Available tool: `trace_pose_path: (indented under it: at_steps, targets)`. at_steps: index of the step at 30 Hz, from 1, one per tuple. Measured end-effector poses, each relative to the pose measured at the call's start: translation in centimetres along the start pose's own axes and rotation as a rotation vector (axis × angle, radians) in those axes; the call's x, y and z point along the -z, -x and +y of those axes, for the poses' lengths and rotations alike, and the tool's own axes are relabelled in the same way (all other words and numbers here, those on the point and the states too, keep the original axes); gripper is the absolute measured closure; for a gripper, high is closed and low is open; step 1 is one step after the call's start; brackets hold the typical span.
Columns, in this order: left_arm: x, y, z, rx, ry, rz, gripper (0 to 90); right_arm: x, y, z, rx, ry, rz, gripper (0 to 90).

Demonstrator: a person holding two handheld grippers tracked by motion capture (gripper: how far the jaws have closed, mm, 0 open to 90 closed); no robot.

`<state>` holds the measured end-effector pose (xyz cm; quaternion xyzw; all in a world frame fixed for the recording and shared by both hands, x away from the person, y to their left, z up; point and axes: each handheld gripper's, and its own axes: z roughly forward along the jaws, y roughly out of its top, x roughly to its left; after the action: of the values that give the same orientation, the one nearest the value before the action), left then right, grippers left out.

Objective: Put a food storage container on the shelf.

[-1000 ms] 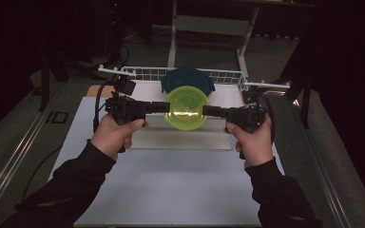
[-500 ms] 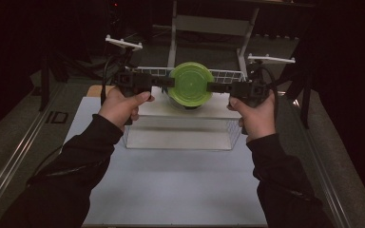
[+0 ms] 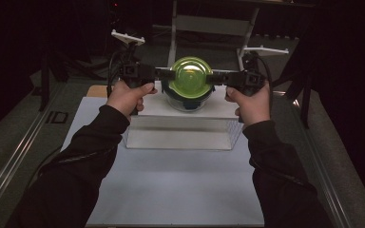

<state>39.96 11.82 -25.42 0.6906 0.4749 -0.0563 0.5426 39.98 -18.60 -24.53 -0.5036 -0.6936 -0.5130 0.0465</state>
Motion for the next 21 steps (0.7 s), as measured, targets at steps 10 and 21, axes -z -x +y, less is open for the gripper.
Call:
trace_pose_path:
  at_steps: [10,21]
  targets:
    - [-0.5,-0.3,0.4,0.022,0.038,0.016,77.3,-0.7,0.3,1.0,-0.045,-0.008,-0.003,77.6]
    - [-1.5,-0.7,0.7,0.047,0.043,0.037,70.2,-1.8,0.7,2.1,-0.075,-0.002,-0.024,63.4]
